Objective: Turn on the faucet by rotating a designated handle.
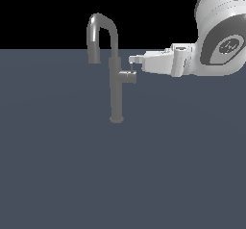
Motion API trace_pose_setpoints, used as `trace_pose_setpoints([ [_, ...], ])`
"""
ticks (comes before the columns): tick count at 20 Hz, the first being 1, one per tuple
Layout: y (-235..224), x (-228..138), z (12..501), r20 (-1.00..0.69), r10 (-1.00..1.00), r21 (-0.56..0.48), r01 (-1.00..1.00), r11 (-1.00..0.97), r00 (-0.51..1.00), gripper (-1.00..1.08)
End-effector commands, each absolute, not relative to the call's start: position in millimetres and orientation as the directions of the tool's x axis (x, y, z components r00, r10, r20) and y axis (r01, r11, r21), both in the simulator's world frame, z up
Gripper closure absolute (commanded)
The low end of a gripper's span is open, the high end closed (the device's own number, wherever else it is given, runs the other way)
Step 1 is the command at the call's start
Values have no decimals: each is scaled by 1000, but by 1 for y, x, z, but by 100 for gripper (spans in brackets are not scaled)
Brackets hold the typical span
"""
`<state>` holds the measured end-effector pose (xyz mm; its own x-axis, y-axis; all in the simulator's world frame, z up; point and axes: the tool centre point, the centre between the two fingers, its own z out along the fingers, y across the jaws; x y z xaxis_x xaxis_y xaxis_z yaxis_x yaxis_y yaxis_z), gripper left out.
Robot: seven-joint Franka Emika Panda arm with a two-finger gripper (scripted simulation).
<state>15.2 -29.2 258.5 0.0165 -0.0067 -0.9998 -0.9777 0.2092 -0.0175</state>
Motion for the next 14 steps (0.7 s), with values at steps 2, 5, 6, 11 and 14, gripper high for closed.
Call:
trace_pose_setpoints([
  [2,-26,-1,248,-1000,-2,-4,-979,203,4,108],
  [5,-24,-12,241,-1000,0,-1,-980,201,1,108],
  [6,-24,-12,241,-1000,0,-1,-980,201,1,108],
  [11,-23,-18,229,-1000,-2,-9,-979,202,9,108],
  [14,-20,-28,213,-1000,0,0,-980,201,0,108],
])
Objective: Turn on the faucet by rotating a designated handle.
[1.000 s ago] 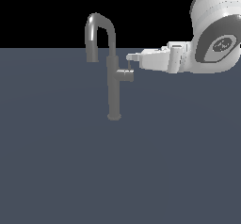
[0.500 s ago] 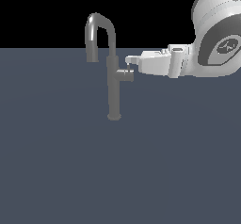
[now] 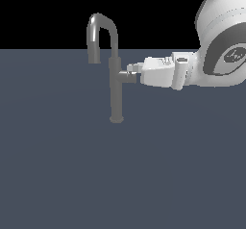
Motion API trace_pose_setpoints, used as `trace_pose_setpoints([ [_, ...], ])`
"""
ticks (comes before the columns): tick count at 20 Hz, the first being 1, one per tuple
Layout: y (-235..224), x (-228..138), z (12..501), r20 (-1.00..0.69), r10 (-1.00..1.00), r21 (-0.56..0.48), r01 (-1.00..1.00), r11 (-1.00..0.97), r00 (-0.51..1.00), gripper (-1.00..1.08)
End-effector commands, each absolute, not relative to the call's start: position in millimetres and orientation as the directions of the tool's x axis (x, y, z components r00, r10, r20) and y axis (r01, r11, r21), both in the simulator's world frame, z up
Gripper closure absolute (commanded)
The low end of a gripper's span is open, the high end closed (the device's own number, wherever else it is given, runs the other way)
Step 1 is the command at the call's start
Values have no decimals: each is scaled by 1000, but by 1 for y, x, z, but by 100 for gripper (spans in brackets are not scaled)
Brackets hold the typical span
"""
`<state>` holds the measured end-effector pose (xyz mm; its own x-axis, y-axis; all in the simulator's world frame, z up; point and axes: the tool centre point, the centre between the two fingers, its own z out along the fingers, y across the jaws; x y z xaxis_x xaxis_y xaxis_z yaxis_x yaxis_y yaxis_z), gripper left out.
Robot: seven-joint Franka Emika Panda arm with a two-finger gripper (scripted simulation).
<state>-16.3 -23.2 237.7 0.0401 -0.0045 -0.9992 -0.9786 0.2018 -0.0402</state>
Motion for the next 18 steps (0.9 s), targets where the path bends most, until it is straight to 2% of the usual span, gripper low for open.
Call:
trace_pose_setpoints([
  [1,-20,-28,213,-1000,0,0,-980,201,0,108],
  [2,-23,-18,234,-999,-4,-38,-979,202,38,108],
  [10,-21,-28,181,-1000,0,0,-980,201,0,108],
  [11,-21,-28,181,-1000,0,0,-980,201,0,108],
  [12,-23,-19,206,-999,-1,-44,-979,199,45,108],
  [18,-23,-15,175,-1000,-1,-19,-980,200,19,108],
])
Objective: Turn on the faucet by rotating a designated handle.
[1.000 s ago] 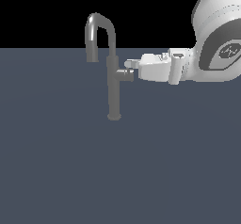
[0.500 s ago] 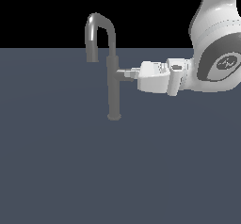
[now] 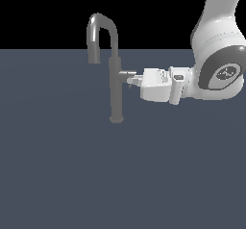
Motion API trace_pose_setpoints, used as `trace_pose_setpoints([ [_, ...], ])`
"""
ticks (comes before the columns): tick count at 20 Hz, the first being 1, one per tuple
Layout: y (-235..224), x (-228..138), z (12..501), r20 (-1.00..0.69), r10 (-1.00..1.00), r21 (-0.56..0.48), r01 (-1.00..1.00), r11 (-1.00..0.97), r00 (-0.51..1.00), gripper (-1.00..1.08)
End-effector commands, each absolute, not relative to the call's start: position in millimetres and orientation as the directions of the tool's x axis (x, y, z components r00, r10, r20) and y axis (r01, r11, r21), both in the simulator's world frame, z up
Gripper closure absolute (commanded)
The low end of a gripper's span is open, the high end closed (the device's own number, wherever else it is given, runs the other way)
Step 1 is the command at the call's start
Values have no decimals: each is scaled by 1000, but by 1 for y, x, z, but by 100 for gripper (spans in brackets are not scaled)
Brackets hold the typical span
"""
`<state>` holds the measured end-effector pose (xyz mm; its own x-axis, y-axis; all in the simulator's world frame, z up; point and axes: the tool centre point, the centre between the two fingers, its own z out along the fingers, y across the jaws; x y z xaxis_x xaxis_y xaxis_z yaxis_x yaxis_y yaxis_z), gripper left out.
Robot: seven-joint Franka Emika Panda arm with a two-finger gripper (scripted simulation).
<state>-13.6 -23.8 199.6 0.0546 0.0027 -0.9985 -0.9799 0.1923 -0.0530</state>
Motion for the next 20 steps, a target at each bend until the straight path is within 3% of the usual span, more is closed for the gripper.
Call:
trace_pose_setpoints([
  [1,-23,-14,170,-1000,-1,-14,-980,200,14,108],
  [5,-24,-13,154,-1000,0,-2,-980,201,2,108],
  [6,-26,-5,191,-998,4,-63,-980,191,64,108],
  [20,-29,14,137,-1000,0,-1,-980,201,1,108],
])
